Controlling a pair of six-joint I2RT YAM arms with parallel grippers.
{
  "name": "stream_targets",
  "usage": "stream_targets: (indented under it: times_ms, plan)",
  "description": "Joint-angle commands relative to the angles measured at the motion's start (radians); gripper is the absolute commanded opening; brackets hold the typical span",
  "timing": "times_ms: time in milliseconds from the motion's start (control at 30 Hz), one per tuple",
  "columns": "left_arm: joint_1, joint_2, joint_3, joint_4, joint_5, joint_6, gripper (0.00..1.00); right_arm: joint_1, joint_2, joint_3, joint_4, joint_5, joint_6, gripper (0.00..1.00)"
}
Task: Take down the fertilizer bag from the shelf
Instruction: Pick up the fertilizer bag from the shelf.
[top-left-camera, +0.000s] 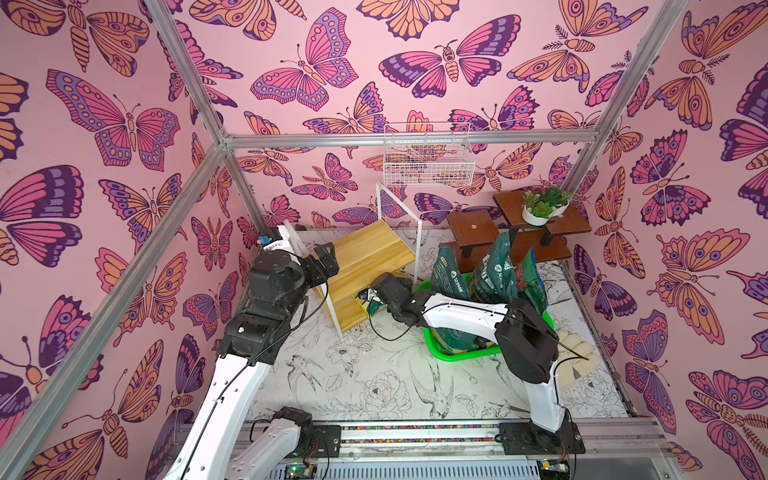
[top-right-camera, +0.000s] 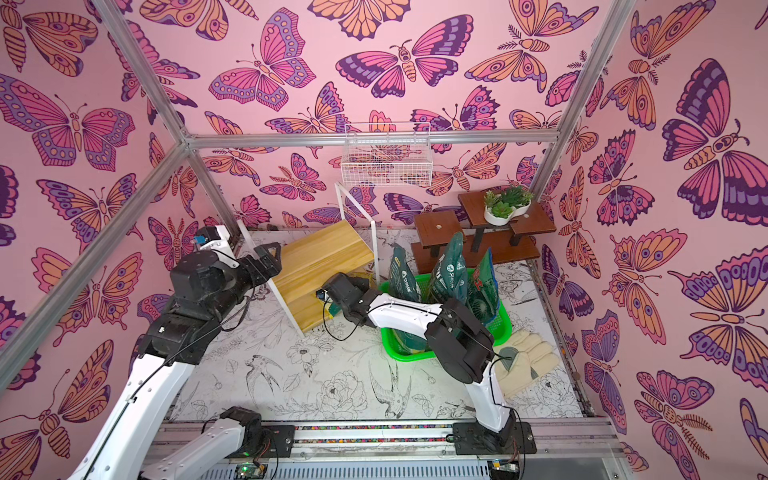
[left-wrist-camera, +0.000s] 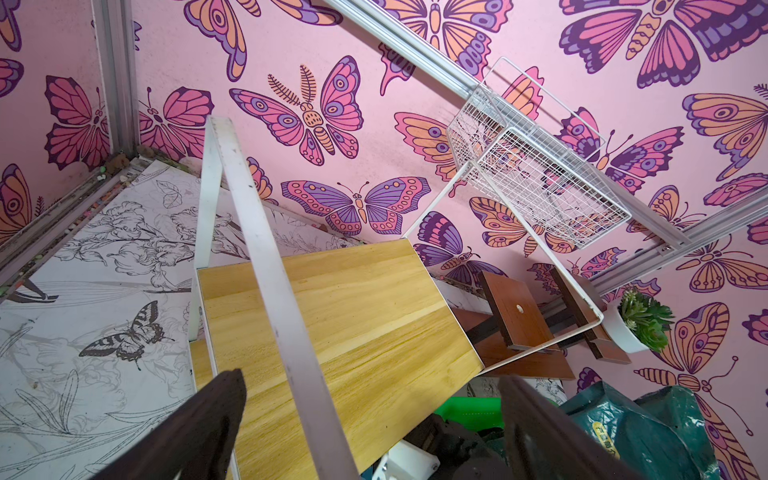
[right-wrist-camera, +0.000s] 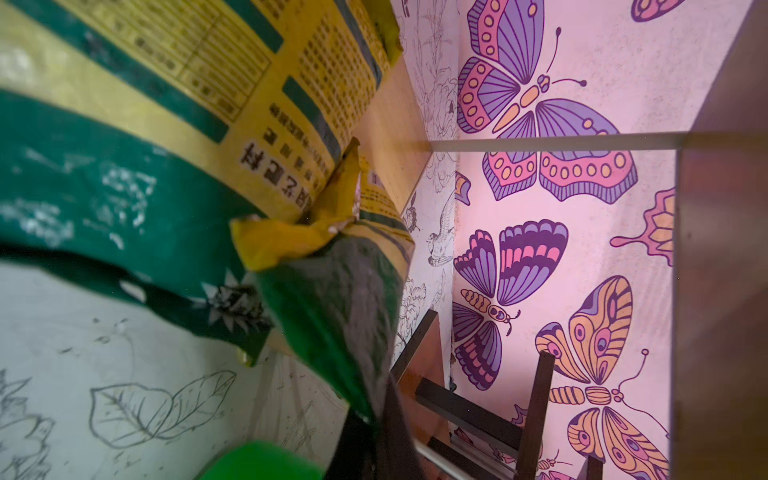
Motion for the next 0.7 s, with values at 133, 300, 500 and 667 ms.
stream_targets:
  times_ms: [133, 300, 500, 667]
  plan:
    - [0.007, -0.013, 0.018, 0.004, -0.006, 0.02, 1.0, 0.062, -0.092, -0.02, 0.047, 0.065, 0.036, 0.0]
    - [0.007, -0.025, 0.011, 0.004, -0.008, 0.022, 1.0, 0.069, -0.108, -0.003, 0.046, 0.106, 0.024, 0.0]
    - [0.007, -0.035, 0.007, 0.004, -0.011, 0.026, 1.0, 0.078, -0.158, 0.0, 0.038, 0.142, 0.019, 0.0]
    - [0.007, -0.033, 0.006, 0.011, -0.011, 0.028, 1.0, 0.13, -0.218, 0.001, 0.048, 0.163, -0.016, 0.0]
